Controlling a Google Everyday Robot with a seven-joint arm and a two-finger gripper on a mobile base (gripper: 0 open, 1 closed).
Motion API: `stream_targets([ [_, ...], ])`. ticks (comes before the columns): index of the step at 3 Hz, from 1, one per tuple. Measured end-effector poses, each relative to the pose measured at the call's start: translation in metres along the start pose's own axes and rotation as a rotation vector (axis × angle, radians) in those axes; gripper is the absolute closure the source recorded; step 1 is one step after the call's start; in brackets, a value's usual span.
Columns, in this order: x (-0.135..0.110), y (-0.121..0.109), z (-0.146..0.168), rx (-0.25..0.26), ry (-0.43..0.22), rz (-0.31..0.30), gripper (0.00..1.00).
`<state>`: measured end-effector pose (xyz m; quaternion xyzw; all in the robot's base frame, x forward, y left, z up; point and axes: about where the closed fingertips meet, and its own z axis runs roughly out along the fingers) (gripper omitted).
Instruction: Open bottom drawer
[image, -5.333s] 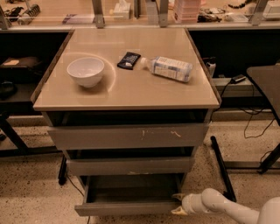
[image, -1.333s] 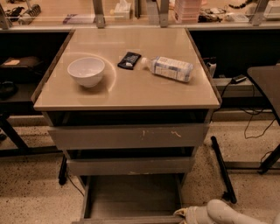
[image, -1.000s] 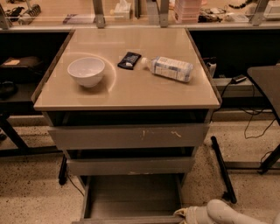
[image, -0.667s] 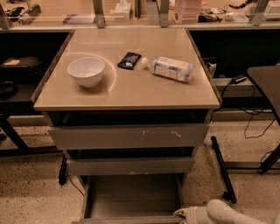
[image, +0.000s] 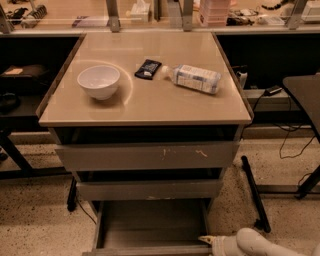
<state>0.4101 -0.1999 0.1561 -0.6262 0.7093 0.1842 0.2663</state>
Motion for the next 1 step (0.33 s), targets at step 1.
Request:
stream_targets([
  [1,0.0000,0.0000,0.0000,0.000,0.000,0.000,0.00],
])
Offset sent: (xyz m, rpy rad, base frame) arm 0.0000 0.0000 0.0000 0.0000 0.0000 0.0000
